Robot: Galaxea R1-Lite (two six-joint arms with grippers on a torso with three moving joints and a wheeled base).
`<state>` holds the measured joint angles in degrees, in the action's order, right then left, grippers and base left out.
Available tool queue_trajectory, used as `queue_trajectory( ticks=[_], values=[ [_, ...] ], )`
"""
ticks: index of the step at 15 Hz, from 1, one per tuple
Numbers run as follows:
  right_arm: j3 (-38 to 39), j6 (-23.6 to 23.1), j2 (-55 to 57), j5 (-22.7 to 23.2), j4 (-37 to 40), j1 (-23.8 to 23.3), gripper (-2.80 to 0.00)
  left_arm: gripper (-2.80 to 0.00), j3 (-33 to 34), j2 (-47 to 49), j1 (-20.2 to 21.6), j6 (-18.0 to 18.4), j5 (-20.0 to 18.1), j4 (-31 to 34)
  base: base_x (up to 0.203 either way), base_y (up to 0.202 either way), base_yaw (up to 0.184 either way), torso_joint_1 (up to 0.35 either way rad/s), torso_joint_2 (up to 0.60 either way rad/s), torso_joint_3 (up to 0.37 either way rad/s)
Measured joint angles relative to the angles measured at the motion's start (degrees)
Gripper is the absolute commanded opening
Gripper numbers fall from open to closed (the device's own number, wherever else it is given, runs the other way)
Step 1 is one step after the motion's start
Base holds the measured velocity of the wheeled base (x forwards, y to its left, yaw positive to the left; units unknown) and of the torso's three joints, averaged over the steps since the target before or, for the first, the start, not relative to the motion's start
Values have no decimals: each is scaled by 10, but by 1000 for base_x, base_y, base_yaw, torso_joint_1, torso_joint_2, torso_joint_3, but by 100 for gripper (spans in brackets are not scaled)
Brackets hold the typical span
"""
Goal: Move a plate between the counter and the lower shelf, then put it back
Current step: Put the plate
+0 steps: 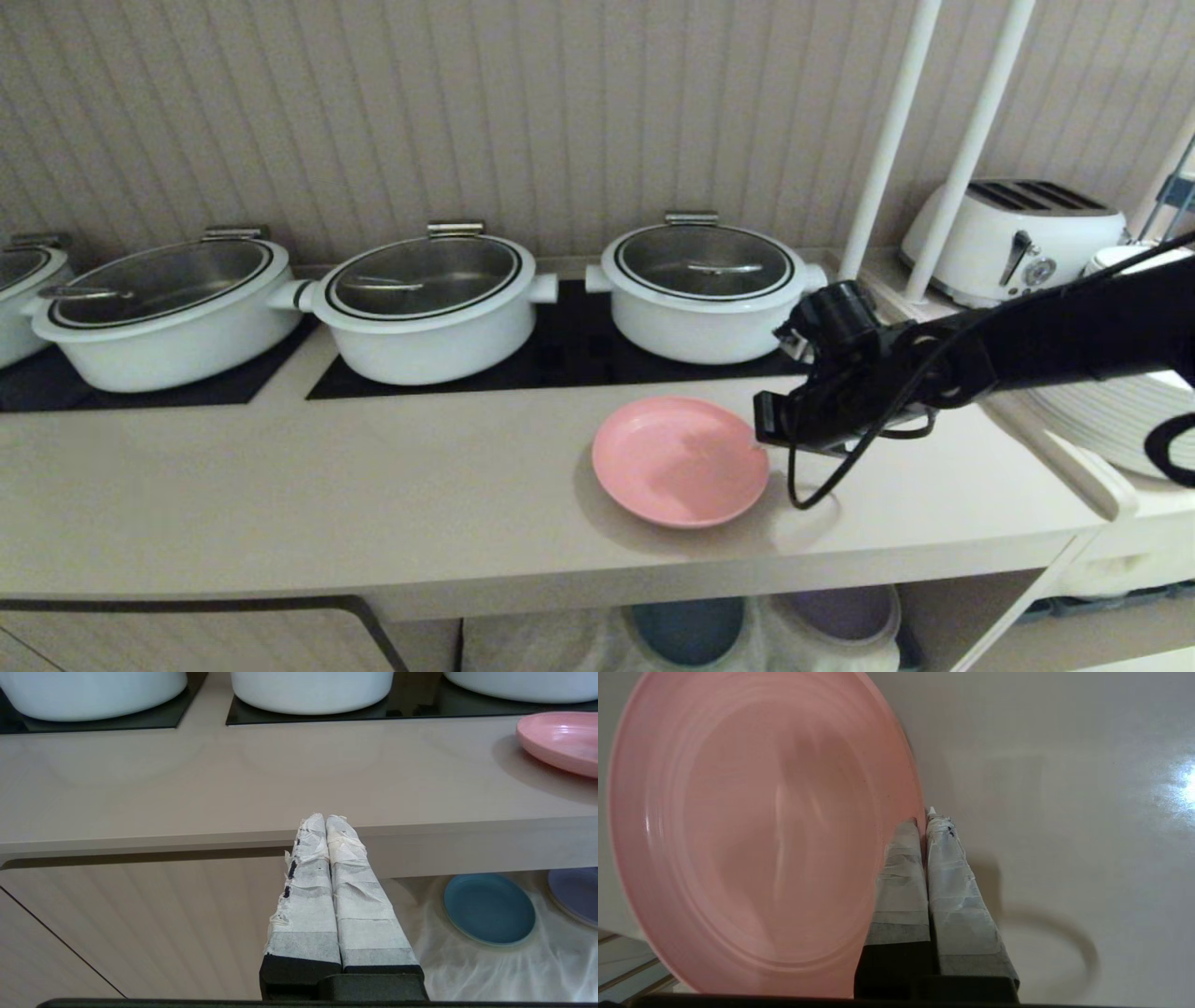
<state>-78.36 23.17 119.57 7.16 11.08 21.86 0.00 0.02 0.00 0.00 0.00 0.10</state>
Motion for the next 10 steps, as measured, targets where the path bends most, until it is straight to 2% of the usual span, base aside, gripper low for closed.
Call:
queue_trajectory(
  ticks=[10],
  values=[
    [-8,3,8,-5,-5,-21,-280,-280,0,0,0,0,0,0,0,0,0,0,0,0]
  ],
)
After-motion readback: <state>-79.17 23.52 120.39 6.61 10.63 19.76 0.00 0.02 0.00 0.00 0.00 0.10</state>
